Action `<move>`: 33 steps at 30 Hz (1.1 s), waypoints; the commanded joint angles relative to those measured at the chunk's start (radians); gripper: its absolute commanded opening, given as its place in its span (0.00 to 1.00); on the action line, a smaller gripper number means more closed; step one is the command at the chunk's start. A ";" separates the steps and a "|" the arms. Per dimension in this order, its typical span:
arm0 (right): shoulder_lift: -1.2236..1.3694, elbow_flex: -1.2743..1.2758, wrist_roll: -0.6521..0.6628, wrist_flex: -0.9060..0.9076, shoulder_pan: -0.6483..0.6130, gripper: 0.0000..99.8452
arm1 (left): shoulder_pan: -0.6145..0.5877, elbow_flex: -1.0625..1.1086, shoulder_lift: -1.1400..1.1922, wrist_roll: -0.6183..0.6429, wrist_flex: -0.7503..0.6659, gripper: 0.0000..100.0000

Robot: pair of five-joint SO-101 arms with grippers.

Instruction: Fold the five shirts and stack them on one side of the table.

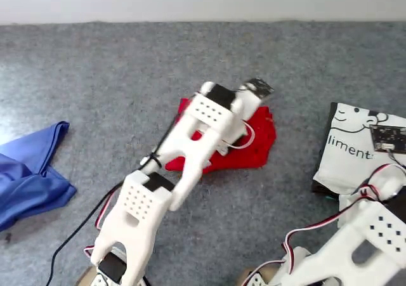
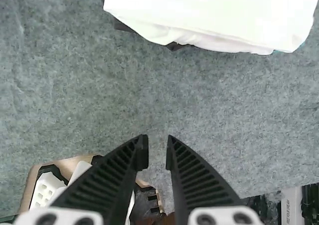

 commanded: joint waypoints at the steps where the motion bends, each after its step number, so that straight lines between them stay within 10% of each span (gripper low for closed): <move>1: -0.025 -0.005 0.005 0.030 0.007 0.08 | 0.069 -0.054 -0.026 -0.002 0.034 0.01; 11: -0.025 -0.005 0.008 0.027 0.008 0.08 | 0.180 0.139 -0.292 -0.002 0.032 0.01; 17: -0.025 -0.005 0.009 0.025 0.005 0.08 | 0.006 0.145 -0.359 -0.005 -0.041 0.01; 33: -0.025 -0.005 0.009 0.025 0.005 0.08 | -0.074 0.090 -0.021 -0.058 -0.127 0.01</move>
